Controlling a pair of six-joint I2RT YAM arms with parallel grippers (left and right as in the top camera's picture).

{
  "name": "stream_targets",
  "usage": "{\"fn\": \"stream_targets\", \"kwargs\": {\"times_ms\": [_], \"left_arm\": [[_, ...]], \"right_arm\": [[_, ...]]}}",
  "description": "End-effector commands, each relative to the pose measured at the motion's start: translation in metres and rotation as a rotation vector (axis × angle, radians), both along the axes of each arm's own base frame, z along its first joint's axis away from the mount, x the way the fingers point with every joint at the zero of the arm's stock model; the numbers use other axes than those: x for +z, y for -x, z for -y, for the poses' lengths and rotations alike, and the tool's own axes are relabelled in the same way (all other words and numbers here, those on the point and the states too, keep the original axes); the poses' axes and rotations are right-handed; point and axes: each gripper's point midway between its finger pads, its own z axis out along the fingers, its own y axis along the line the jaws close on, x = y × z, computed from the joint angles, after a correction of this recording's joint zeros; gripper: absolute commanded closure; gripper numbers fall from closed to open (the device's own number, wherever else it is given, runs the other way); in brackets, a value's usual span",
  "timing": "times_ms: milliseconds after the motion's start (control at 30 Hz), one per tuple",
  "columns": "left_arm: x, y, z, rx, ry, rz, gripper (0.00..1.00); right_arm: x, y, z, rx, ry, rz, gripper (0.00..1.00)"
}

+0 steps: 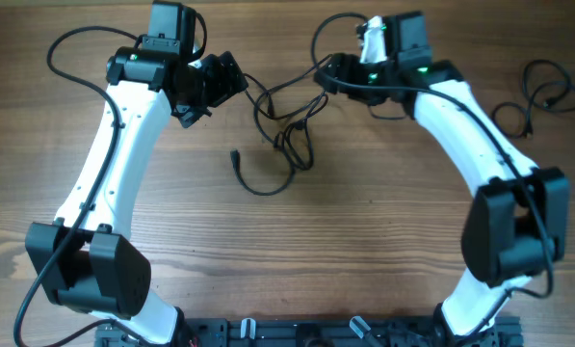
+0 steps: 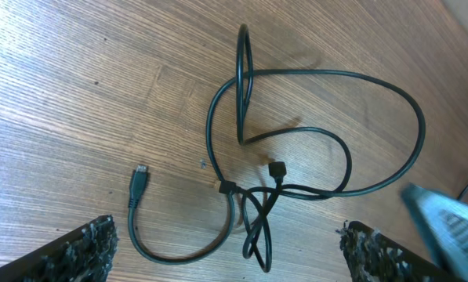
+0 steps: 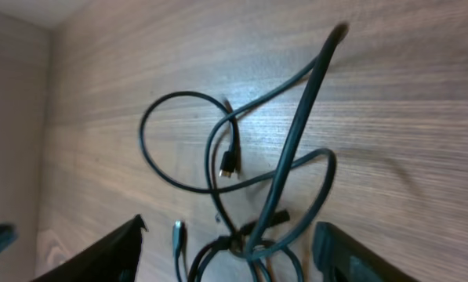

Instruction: Untangle cables

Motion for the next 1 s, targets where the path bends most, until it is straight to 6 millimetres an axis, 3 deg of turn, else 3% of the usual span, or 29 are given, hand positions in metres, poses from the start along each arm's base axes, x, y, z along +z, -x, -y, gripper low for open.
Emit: {"fn": "stream_targets", "kwargs": {"times_ms": [0,133,267,333,367,400,567,667,833,900,967], "left_arm": [[-0.001,-0.001,-0.005,-0.007,-0.025,0.004,0.06],[-0.001,-0.001,-0.004,-0.01,-0.024,0.004,0.06],[-0.001,-0.001,-0.004,-0.009,-0.024,0.004,0.06],[-0.001,-0.001,-0.004,-0.009,-0.025,0.004,0.05],[-0.001,-0.001,-0.004,-0.009,-0.025,0.004,0.05],[-0.001,-0.002,-0.004,-0.009,-0.024,0.008,0.05],[0.0,-0.003,-0.004,-0.009,-0.023,0.015,0.03],[0.0,-0.003,-0.004,-0.009,-0.023,0.015,0.03],[0.0,-0.003,-0.004,-0.01,-0.023,0.015,0.05],[0.001,-0.003,-0.001,-0.045,-0.023,0.026,0.11],[0.009,-0.005,0.019,-0.219,0.036,0.094,0.15]], "right_arm": [[-0.043,-0.009,-0.009,-0.069,0.02,-0.078,0.42],[-0.048,-0.023,-0.007,-0.09,0.04,-0.027,0.62],[-0.047,-0.028,-0.008,-0.09,0.032,-0.003,0.96],[-0.039,-0.025,-0.016,-0.055,-0.01,-0.003,0.95],[-0.028,-0.024,-0.021,-0.03,-0.042,0.006,0.95],[-0.005,-0.025,-0.027,-0.004,-0.075,0.047,0.95],[0.154,-0.014,-0.039,0.12,-0.203,0.377,0.96],[0.211,0.003,-0.034,0.125,-0.233,0.497,0.96],[0.259,0.031,-0.029,0.147,-0.265,0.59,0.96],[0.263,0.034,-0.028,0.143,-0.27,0.592,0.96],[0.257,0.033,-0.027,0.139,-0.263,0.57,0.96]]}}
